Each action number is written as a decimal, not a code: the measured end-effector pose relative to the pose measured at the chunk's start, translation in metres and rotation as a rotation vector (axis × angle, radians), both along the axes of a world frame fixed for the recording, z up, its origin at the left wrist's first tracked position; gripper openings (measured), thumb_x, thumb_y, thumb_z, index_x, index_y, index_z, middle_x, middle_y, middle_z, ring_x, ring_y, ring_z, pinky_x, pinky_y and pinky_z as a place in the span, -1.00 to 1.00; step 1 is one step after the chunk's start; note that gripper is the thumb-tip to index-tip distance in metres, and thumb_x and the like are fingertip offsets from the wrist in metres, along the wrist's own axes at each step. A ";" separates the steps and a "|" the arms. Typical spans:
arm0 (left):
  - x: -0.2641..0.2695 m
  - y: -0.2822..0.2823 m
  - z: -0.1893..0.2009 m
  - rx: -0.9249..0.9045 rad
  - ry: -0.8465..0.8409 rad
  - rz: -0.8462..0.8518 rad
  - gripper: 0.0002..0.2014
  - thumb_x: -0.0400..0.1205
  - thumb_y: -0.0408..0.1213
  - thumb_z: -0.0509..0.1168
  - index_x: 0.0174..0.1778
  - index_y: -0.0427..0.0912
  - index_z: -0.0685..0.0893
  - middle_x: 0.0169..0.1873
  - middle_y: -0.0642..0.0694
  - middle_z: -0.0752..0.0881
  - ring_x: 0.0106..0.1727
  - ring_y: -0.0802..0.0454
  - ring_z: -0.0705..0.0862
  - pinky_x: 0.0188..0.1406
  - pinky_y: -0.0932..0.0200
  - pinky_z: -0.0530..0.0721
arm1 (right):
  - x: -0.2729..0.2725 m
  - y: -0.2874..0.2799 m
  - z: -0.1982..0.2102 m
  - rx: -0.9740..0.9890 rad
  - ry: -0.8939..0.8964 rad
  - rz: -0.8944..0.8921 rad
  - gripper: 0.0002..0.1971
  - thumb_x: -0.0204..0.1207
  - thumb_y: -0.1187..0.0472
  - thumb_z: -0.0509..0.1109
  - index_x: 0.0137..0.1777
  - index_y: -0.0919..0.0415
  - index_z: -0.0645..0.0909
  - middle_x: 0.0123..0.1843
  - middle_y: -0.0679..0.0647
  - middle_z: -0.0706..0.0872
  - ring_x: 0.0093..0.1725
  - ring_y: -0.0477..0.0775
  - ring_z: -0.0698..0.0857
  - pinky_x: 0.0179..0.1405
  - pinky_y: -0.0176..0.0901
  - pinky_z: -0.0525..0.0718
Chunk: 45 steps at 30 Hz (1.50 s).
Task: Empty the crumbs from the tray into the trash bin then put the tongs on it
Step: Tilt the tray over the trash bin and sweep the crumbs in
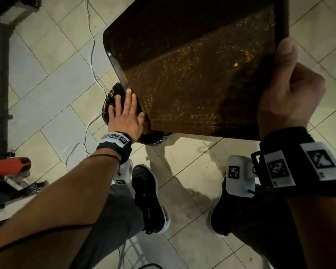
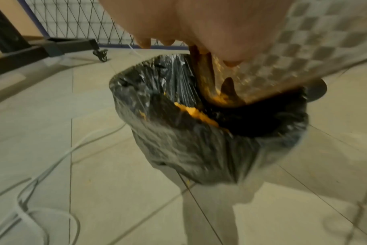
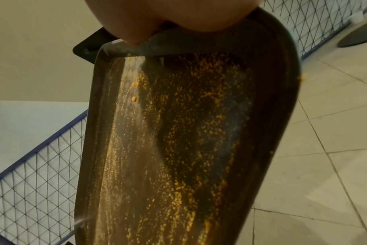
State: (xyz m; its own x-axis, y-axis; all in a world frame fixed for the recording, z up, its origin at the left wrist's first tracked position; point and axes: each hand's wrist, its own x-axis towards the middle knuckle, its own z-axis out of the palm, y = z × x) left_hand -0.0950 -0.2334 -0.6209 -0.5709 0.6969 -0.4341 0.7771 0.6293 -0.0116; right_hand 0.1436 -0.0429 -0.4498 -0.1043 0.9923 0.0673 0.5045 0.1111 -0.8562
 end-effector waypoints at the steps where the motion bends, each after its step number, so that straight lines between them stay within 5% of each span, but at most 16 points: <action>1: 0.010 -0.003 -0.004 -0.032 -0.030 0.012 -0.34 0.75 0.18 -0.35 0.74 -0.03 -0.28 0.71 0.01 -0.37 0.73 -0.18 -0.32 0.70 -0.25 -0.19 | -0.001 0.000 0.000 0.001 0.011 -0.008 -0.35 0.64 -0.25 0.09 -0.50 0.28 0.25 -0.56 0.12 0.34 -0.51 0.22 0.32 -0.53 -0.04 0.22; 5: 0.049 -0.018 -0.017 -0.075 -0.125 0.032 -0.37 0.76 0.14 -0.34 0.74 0.02 -0.31 0.72 0.06 -0.35 0.74 -0.17 -0.32 0.70 -0.25 -0.20 | -0.002 0.002 0.006 0.057 0.090 -0.010 -0.41 0.64 -0.17 0.11 -0.53 0.20 0.24 -0.61 -0.05 0.30 -0.55 -0.05 0.26 -0.51 -0.12 0.18; 7: 0.056 -0.020 -0.020 -0.069 -0.153 0.015 -0.39 0.78 0.09 -0.30 0.75 0.05 -0.27 0.74 0.08 -0.28 0.74 -0.17 -0.31 0.71 -0.24 -0.18 | -0.002 0.002 0.006 0.110 0.067 0.015 -0.42 0.67 -0.14 0.11 -0.51 0.23 0.36 -0.57 0.09 0.39 -0.54 0.07 0.33 -0.52 -0.07 0.22; 13: 0.055 -0.031 -0.009 -0.060 -0.142 -0.006 -0.47 0.77 0.02 -0.04 0.67 0.00 0.31 0.70 0.00 0.27 0.76 -0.21 -0.08 0.69 -0.26 0.04 | -0.001 0.002 0.010 0.171 0.064 0.000 -0.42 0.68 -0.11 0.11 -0.46 0.31 0.45 -0.52 0.29 0.45 -0.51 0.21 0.38 -0.54 0.01 0.25; 20: 0.056 -0.014 -0.005 0.283 -0.056 0.182 -0.37 0.77 0.01 0.03 0.75 -0.07 0.08 0.75 -0.04 0.07 0.75 -0.21 0.00 0.69 -0.18 0.08 | 0.000 0.005 0.011 0.164 0.089 -0.016 -0.41 0.68 -0.11 0.13 -0.48 0.31 0.40 -0.55 0.21 0.38 -0.51 0.16 0.33 -0.51 -0.03 0.21; 24: 0.053 -0.004 -0.016 0.232 -0.149 0.182 -0.32 0.73 -0.06 -0.02 0.77 -0.06 -0.10 0.77 -0.03 -0.10 0.76 -0.19 -0.06 0.71 -0.21 0.07 | 0.001 0.006 0.011 0.139 0.125 -0.022 -0.40 0.68 -0.09 0.13 -0.48 0.34 0.37 -0.54 0.27 0.37 -0.50 0.18 0.32 -0.51 -0.07 0.19; 28: 0.058 0.000 -0.012 0.221 -0.251 0.187 -0.30 0.75 -0.16 0.06 0.77 -0.06 -0.13 0.76 0.00 -0.15 0.76 -0.20 -0.11 0.73 -0.13 -0.01 | -0.003 0.011 0.014 0.153 0.104 0.002 -0.43 0.66 -0.09 0.12 -0.52 0.26 0.32 -0.59 0.01 0.29 -0.54 0.00 0.28 -0.49 -0.15 0.19; 32: 0.057 -0.013 -0.011 0.002 -0.148 -0.002 -0.30 0.76 0.00 0.00 0.76 0.04 -0.20 0.75 0.07 -0.20 0.75 -0.23 -0.21 0.70 -0.26 0.01 | 0.001 0.010 0.011 0.163 0.061 0.008 -0.44 0.68 -0.09 0.11 -0.51 0.21 0.33 -0.59 -0.01 0.30 -0.56 -0.06 0.28 -0.52 -0.12 0.21; 35: 0.052 -0.016 -0.004 -0.130 -0.150 0.122 -0.26 0.74 0.07 0.05 0.76 0.01 -0.17 0.76 0.02 -0.18 0.75 -0.24 -0.24 0.70 -0.28 0.00 | 0.000 0.005 0.006 0.152 -0.017 0.004 -0.48 0.71 -0.06 0.09 -0.51 0.11 0.26 -0.59 -0.12 0.27 -0.58 -0.14 0.25 -0.52 -0.30 0.13; 38: 0.068 -0.013 0.015 0.067 -0.191 0.192 -0.25 0.74 0.01 0.12 0.76 -0.01 -0.15 0.76 -0.03 -0.17 0.75 -0.22 -0.20 0.71 -0.26 0.05 | -0.001 0.004 0.002 0.130 -0.063 -0.021 -0.48 0.72 -0.07 0.08 -0.51 0.05 0.18 -0.59 -0.10 0.27 -0.57 -0.15 0.26 -0.52 -0.31 0.13; 41: 0.111 0.001 0.044 0.398 -0.222 0.066 -0.24 0.72 -0.12 0.14 0.75 0.00 -0.18 0.75 -0.04 -0.17 0.75 -0.13 -0.21 0.73 -0.18 -0.01 | 0.000 0.005 -0.002 0.131 -0.100 -0.029 -0.48 0.74 -0.05 0.07 -0.50 0.06 0.20 -0.58 -0.08 0.27 -0.56 -0.15 0.26 -0.52 -0.35 0.11; 45: 0.176 0.032 0.069 0.560 -0.294 -0.133 -0.09 0.62 -0.30 0.23 0.72 0.01 -0.26 0.72 -0.01 -0.27 0.75 -0.11 -0.26 0.73 -0.20 -0.05 | 0.000 0.004 -0.004 0.116 -0.105 -0.017 -0.48 0.74 -0.04 0.06 -0.49 0.08 0.18 -0.58 -0.07 0.26 -0.58 -0.17 0.28 -0.56 -0.40 0.12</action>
State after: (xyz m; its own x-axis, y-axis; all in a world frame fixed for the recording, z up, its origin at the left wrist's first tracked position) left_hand 0.0807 -0.2018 -0.5519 -0.3764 0.9200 -0.1093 0.7698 0.3762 0.5156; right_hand 0.1437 -0.0388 -0.4540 -0.1001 0.9801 0.1715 0.5935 0.1971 -0.7803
